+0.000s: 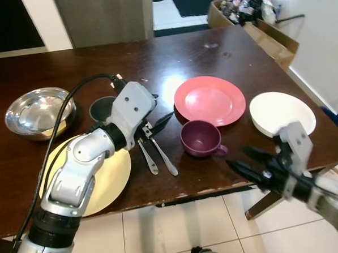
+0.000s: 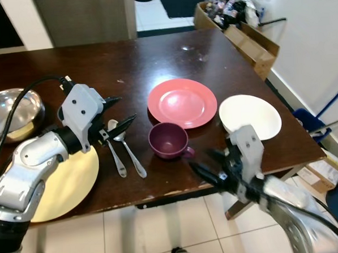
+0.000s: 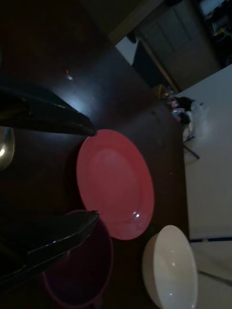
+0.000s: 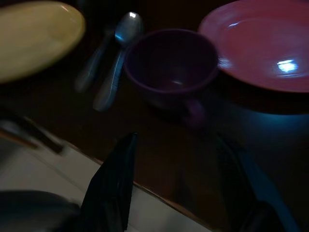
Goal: Setting the table
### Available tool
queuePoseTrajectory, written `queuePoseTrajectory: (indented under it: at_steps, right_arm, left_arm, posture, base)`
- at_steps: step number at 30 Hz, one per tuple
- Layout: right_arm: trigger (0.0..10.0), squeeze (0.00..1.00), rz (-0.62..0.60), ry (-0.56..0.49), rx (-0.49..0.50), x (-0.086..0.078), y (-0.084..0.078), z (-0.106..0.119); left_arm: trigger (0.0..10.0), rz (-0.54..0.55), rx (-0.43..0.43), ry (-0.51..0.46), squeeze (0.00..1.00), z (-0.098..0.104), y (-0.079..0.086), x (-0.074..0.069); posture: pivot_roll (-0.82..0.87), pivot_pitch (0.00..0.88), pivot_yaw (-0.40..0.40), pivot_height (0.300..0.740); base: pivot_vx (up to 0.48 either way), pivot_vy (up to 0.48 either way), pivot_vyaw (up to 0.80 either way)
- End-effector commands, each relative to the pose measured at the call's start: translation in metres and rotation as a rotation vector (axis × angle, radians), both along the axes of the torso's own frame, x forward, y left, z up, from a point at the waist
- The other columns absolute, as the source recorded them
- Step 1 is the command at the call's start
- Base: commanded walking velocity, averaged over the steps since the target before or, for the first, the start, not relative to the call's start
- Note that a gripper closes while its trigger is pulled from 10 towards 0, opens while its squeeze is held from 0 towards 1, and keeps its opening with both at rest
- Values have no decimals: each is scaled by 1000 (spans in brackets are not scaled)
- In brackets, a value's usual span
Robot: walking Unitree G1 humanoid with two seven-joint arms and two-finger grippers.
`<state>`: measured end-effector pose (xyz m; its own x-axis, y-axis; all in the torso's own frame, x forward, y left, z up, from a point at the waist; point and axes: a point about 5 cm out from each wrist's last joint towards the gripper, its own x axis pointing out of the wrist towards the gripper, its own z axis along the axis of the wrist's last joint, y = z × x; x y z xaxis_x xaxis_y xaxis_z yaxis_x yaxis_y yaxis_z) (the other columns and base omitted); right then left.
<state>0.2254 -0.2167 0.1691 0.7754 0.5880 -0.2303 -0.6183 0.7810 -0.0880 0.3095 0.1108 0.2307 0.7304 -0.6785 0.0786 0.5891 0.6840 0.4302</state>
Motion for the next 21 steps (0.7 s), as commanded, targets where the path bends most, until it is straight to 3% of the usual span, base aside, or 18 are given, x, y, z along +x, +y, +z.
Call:
queuePoseTrajectory:
  at_steps: [1,9,18,21]
  right_arm:
    - [10000,0,-19,-51,-85,-6,-4,2]
    - [10000,0,-51,-138,-66,10,4,-6]
    - [10000,0,88,-60,-97,21,8,-16]
    - [10000,0,129,-23,-151,25,3,-20]
  left_arm:
    - [10000,13,6,-28,0,5,1,5]
    - [10000,1,5,-47,0,10,-5,11]
    - [10000,9,3,-55,0,10,-3,13]
    - [10000,20,3,-58,0,10,-1,13]
  posture:
    - [-160,78,79,740]
    - [-153,69,85,740]
    - [-141,69,82,740]
    - [-134,71,78,740]
  base:
    - [0,0,0]
    - [0,0,0]
    - [0,0,0]
    - [0,0,0]
